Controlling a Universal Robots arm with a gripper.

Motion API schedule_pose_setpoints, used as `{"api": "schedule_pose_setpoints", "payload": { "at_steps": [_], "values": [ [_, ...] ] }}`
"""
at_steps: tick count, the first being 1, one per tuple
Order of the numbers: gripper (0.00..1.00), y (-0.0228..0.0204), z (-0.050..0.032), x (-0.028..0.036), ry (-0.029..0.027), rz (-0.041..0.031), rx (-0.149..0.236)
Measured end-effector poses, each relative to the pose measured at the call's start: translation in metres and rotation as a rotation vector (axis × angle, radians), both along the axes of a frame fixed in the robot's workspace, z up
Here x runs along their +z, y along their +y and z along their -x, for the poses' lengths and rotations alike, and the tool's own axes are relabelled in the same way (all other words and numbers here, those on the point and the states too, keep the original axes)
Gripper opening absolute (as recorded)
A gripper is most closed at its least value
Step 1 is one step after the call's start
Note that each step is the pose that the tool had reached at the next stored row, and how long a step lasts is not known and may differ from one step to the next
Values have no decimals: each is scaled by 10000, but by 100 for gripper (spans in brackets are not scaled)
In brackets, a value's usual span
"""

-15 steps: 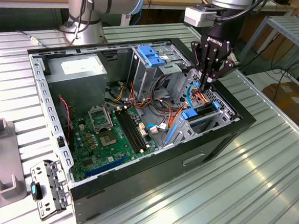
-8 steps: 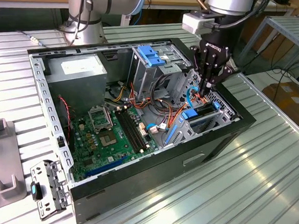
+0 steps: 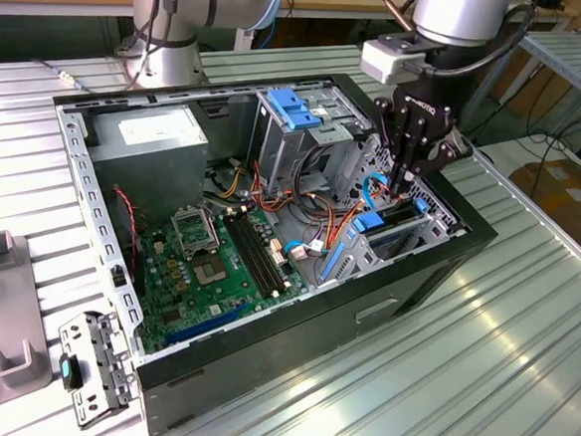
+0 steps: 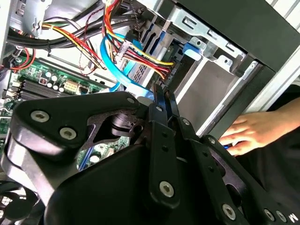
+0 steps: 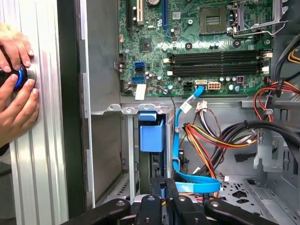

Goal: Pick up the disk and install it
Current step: 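Insert the second disk wire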

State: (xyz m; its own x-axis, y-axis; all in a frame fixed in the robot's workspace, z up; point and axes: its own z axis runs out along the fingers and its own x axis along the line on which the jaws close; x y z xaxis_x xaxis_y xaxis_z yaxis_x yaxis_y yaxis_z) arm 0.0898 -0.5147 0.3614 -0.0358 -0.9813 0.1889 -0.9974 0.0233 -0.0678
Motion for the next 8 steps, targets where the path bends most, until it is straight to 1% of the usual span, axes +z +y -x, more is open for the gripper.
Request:
{"api": "schedule_pose_setpoints", "payload": {
  "at_steps": [4,5,6,7,8],
  "values": [
    [16,-79,13,-14,-18,-261,22],
    [16,-119,22,-22,-27,-412,35],
    [16,-138,26,-26,-30,-479,44],
    [16,-151,29,-32,-33,-525,58],
    [16,-156,29,-38,-34,-549,72]
  ]
}}
